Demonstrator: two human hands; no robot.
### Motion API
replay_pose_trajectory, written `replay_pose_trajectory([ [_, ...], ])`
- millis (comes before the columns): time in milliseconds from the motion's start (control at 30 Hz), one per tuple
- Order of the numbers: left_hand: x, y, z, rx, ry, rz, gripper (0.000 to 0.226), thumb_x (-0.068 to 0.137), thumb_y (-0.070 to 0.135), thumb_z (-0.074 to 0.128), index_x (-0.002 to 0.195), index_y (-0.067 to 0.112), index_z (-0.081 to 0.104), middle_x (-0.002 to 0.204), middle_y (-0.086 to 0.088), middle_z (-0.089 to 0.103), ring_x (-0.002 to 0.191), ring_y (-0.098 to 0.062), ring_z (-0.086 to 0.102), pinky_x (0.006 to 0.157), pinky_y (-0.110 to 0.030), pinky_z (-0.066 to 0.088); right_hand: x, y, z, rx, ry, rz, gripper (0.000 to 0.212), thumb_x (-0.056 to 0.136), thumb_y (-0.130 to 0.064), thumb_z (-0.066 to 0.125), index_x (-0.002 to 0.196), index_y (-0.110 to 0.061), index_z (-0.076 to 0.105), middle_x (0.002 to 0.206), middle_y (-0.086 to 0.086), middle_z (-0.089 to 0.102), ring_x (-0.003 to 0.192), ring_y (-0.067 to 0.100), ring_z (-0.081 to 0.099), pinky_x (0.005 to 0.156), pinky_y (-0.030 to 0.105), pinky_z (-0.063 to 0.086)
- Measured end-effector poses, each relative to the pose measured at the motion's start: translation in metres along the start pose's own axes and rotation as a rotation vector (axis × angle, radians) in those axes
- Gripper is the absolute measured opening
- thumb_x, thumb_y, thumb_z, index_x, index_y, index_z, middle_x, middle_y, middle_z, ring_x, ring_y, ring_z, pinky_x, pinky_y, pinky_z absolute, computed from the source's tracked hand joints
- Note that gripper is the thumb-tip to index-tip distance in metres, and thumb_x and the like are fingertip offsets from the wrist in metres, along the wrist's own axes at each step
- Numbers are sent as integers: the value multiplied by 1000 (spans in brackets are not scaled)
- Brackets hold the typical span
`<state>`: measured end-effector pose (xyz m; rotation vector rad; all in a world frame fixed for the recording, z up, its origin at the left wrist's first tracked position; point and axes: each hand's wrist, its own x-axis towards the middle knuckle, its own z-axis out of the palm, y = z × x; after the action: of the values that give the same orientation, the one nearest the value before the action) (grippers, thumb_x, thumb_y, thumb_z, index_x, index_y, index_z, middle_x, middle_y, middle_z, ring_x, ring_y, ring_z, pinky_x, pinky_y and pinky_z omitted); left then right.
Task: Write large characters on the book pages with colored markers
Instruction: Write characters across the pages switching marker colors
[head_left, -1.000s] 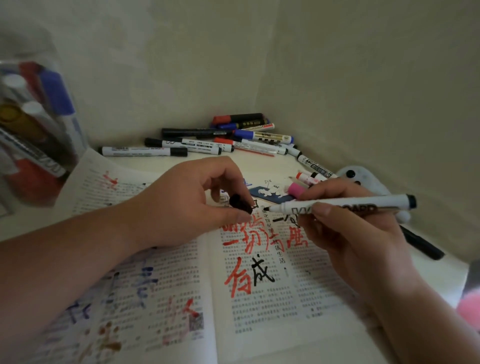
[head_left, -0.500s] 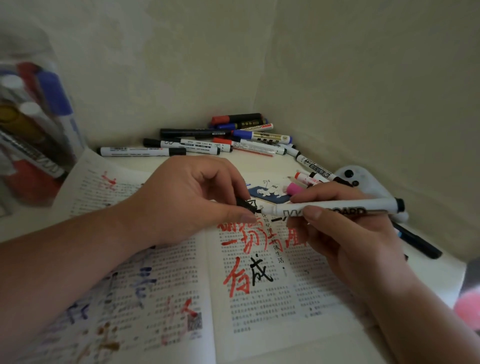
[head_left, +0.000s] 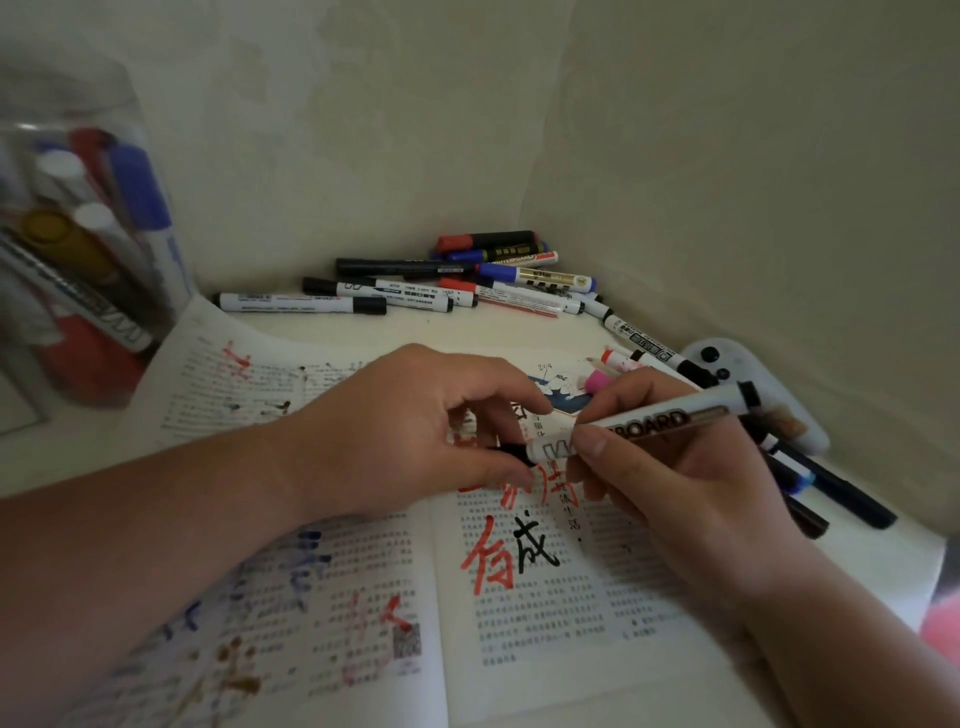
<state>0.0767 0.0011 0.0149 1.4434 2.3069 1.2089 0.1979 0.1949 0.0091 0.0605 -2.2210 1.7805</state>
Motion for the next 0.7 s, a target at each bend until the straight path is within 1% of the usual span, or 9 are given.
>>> replay_pose_trajectory([
  [67,0,0,1,-10,-56,-30,46,76,43,83,114,53,60,96,29,71,90,1,69,84,-27,55,5,-3,2,-33,-49,16,16,84,-26,74,85,-12,66,71,9,68,64,17,62,59,24,51],
  [133,0,0,1,-36,-83,-27,50,79,34,84,121,46,59,96,24,73,91,3,69,85,-21,53,14,-9,3,-204,-101,15,14,85,-31,71,84,-18,65,71,7,67,66,18,63,62,34,53],
  [267,-1,-3,0,-162,-45,-80,57,80,16,84,118,46,53,98,17,75,92,-1,72,90,-30,57,31,-34,8,-568,-188,-2,30,88,-53,62,84,-24,64,72,4,66,66,21,63,65,52,55],
  [300,-1,-4,0,-202,-39,-93,61,80,12,84,119,46,52,98,15,75,93,-3,72,91,-31,58,36,-41,10,-638,-222,16,32,88,-54,61,82,-22,63,71,5,66,65,23,63,65,53,55],
  [367,-1,-4,0,-223,-42,-106,65,79,10,84,119,47,49,98,16,74,92,-2,72,90,-25,57,46,-48,14,-729,-276,52,27,89,-46,66,81,-20,64,72,6,68,68,25,65,67,54,55],
  [433,0,-5,-2,-158,-41,-120,66,78,20,86,116,55,45,97,24,72,92,0,69,87,-18,53,55,-50,16,-744,-301,55,16,91,-38,70,83,-24,66,75,2,72,68,19,69,69,48,58],
  [533,3,-7,-6,-144,-40,-160,70,76,27,88,117,60,42,96,29,70,89,-1,67,87,-28,53,60,-46,17,-735,-328,51,9,92,-35,72,85,-31,67,74,-12,72,65,6,69,60,28,56],
  [600,3,-8,-5,-119,-60,-169,71,76,27,87,123,57,44,96,29,70,88,2,66,84,-26,52,58,-42,20,-740,-327,31,14,93,-34,71,80,-35,65,71,-17,70,61,1,64,56,19,47],
  [700,2,-9,-5,-104,-57,-181,68,77,29,86,127,51,48,96,26,71,88,2,67,85,-28,53,57,-42,28,-784,-346,8,25,94,-35,68,77,-52,60,70,-25,65,62,0,61,55,16,40],
])
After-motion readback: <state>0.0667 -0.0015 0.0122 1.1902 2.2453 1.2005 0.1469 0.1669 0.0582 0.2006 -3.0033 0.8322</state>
